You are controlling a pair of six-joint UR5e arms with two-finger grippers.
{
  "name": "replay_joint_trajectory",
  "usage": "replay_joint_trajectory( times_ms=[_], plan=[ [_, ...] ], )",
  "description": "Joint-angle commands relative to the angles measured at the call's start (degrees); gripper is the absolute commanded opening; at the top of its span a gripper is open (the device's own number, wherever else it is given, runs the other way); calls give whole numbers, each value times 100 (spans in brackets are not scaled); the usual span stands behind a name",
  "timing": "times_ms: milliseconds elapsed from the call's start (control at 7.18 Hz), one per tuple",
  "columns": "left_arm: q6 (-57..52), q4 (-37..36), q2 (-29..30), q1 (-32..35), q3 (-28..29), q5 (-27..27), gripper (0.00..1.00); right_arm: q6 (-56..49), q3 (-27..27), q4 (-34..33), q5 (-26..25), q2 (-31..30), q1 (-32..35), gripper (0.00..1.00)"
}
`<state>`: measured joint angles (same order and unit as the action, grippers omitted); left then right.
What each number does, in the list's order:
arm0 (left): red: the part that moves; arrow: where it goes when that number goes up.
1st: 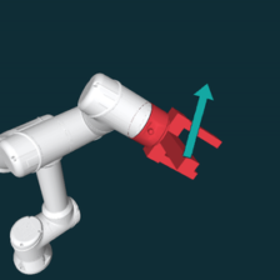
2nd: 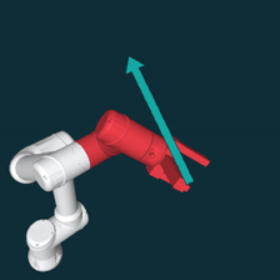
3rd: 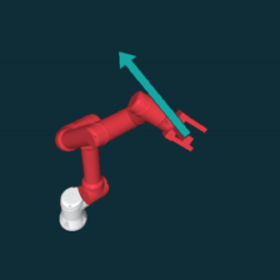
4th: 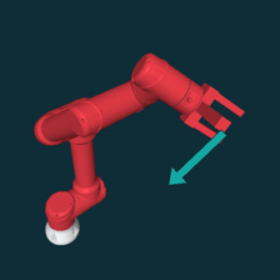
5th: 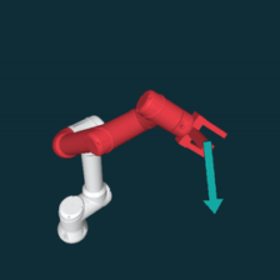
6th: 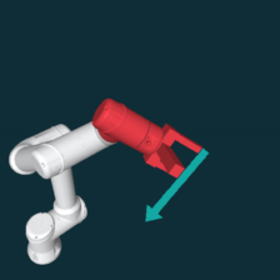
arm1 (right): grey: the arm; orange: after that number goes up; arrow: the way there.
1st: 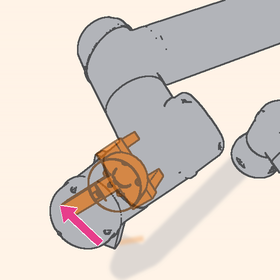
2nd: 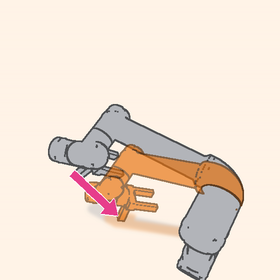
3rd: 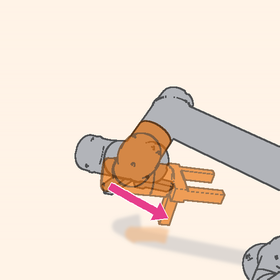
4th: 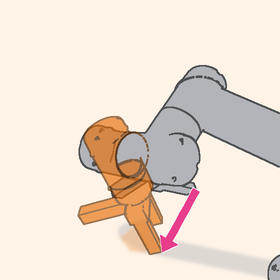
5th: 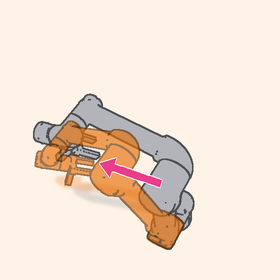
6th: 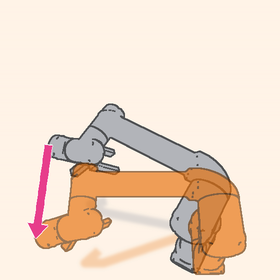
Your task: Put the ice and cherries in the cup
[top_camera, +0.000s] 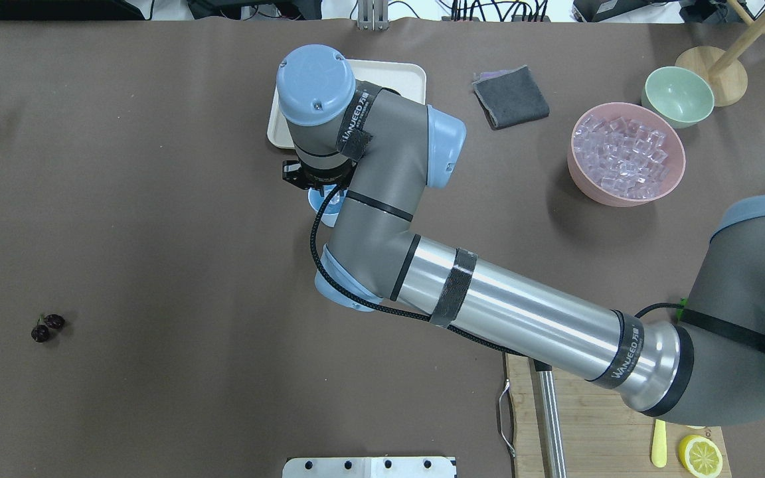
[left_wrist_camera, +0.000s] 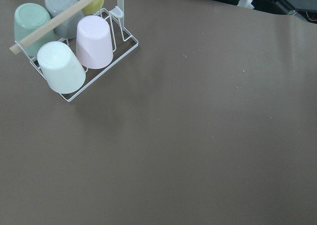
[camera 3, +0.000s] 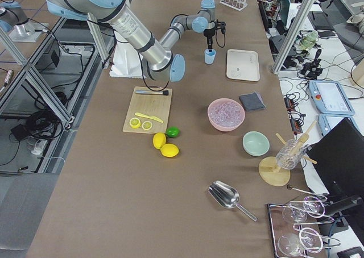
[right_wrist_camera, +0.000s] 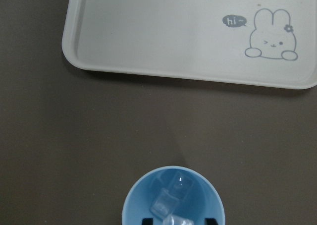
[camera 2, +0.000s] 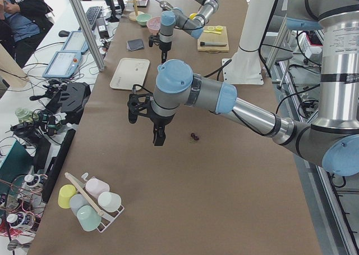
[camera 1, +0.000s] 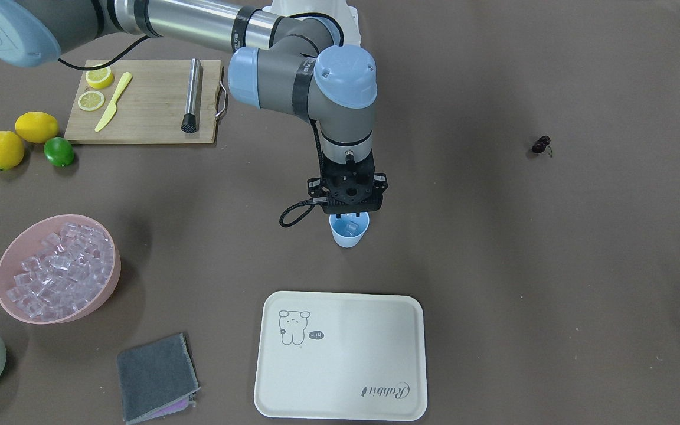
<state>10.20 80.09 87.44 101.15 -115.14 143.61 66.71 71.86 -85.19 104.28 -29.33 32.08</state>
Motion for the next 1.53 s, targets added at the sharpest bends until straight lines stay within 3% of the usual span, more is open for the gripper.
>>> replay_joint_trajectory(
  times_ms=[0, 139, 279, 557, 696, 975, 1114, 1393],
  plan=[
    [17, 85, 54, -16, -17, -9, 98, -87, 38, 64, 56, -55, 183, 98],
    [52, 208, 54, -190, -156, -17, 98, -340, 247, 37, 397, -299, 454, 98],
    [53, 513, 54, -453, -227, -78, 98, -761, 919, 37, 731, -971, 796, 98],
    [610, 587, 272, -1191, -254, -192, 98, -2129, 2090, 37, 1565, -2561, 1901, 98],
    [1155, 796, 300, -1560, -280, -367, 98, -2736, 2696, 37, 1734, -3291, 2290, 98],
    [1195, 1269, -136, -2263, -289, -562, 98, -3862, 3997, 37, 2364, -4882, 3045, 99],
    [1187, 1968, -653, -2327, -194, -571, 98, -4372, 4490, 46, 2804, -5663, 3441, 99],
    [1247, 3926, -1497, -2495, 577, -641, 98, -6030, 4312, 29, 3909, -6425, 4670, 99]
  ],
)
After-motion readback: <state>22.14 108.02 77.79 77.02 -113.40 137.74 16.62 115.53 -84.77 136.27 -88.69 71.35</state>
